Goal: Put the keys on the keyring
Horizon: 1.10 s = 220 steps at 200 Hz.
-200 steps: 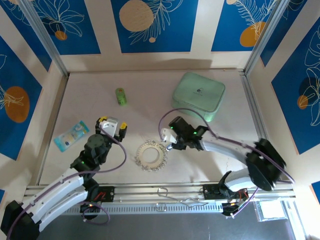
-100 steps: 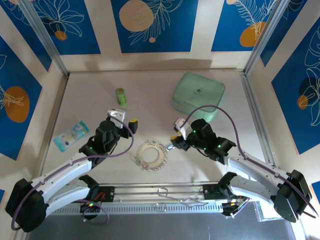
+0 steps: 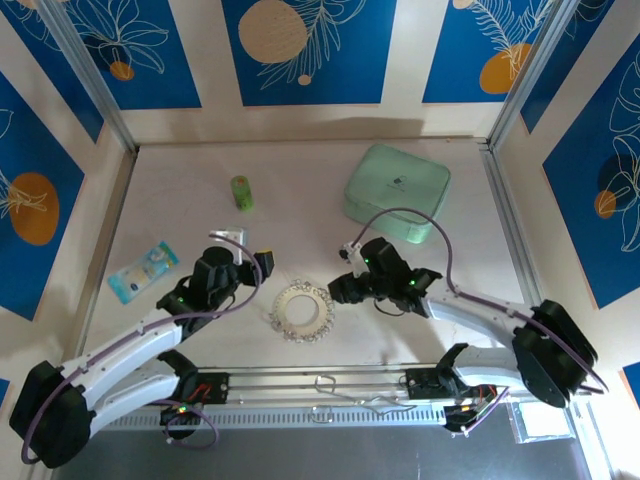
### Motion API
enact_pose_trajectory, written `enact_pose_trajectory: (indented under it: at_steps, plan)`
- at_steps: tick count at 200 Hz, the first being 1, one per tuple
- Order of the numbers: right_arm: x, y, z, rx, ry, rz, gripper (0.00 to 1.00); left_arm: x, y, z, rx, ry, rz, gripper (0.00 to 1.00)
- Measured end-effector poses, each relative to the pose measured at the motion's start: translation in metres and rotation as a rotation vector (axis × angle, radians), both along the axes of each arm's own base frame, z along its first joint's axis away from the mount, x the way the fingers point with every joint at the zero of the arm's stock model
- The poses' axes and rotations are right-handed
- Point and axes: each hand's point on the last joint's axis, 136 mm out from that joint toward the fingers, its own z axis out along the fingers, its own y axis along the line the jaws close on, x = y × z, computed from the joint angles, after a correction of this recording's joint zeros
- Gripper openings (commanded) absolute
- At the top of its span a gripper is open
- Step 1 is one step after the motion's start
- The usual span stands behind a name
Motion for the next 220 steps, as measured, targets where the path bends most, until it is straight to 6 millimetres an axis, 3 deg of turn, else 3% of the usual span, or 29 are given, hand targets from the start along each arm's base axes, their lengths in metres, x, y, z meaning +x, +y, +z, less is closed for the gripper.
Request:
enact_pose_trajectory:
  at_steps: [44, 88, 159, 220]
  plan:
    - [0.008, 0.025, -0.004, -0.031, 0.082, 0.052, 0.40, -0.016, 0.007, -0.020, -0.036, 0.106, 0.029, 0.74]
    - [0.006, 0.052, -0.020, -0.140, 0.137, 0.154, 0.39, -0.033, 0.019, -0.035, -0.115, 0.160, 0.085, 0.73]
    - [0.017, 0.049, -0.046, -0.353, 0.133, 0.209, 0.43, -0.039, 0.024, -0.045, -0.112, 0.201, 0.103, 0.73]
    - [0.036, 0.066, -0.063, -0.431, 0.126, 0.220, 0.39, -0.041, 0.027, -0.049, -0.097, 0.204, 0.111, 0.73]
